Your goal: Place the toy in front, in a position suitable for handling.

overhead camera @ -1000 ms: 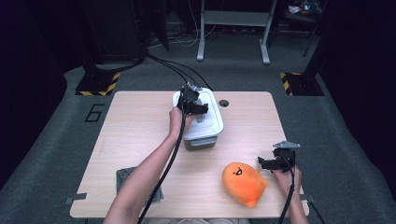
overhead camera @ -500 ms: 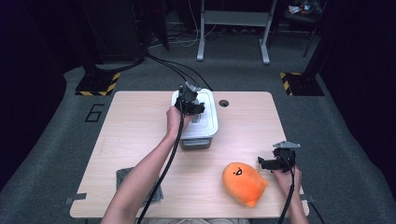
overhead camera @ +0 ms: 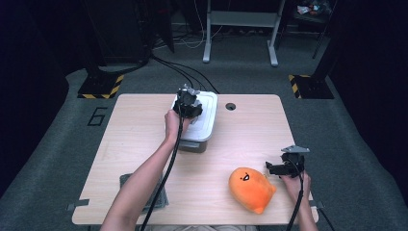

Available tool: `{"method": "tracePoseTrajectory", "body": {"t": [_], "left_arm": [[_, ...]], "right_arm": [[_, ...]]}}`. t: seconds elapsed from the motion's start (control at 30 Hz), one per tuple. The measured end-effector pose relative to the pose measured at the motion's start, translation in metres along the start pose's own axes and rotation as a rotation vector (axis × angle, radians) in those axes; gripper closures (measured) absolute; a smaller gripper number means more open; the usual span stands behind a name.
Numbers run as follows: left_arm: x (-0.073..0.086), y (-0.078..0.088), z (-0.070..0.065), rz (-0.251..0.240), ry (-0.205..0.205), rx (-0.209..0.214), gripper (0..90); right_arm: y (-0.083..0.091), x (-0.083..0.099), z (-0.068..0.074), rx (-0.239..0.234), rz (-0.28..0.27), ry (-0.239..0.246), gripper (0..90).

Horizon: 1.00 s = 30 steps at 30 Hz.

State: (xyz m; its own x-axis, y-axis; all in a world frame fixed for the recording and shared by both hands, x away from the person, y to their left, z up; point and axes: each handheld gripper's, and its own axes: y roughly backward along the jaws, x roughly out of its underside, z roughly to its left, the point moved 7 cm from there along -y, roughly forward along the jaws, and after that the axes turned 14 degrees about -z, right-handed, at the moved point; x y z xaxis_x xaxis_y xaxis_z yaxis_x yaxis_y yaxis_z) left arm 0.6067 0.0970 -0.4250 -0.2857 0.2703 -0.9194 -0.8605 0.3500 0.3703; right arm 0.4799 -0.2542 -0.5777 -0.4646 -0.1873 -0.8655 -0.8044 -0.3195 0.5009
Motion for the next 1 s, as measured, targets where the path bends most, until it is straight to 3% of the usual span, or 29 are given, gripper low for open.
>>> {"method": "tracePoseTrajectory", "body": {"t": [0.23, 0.73, 1.0], "left_arm": [[0.004, 0.001, 0.014, 0.002, 0.022, -0.047, 65.6], [0.007, 0.006, 0.028, 0.011, 0.019, -0.097, 65.9], [0.009, 0.009, 0.039, 0.012, 0.044, -0.138, 65.9]], "right_arm": [[0.000, 0.000, 0.000, 0.000, -0.001, 0.001, 0.0], [0.000, 0.000, 0.000, 0.000, -0.001, 0.002, 0.0], [0.000, 0.000, 0.000, 0.000, -0.001, 0.002, 0.0]]}}
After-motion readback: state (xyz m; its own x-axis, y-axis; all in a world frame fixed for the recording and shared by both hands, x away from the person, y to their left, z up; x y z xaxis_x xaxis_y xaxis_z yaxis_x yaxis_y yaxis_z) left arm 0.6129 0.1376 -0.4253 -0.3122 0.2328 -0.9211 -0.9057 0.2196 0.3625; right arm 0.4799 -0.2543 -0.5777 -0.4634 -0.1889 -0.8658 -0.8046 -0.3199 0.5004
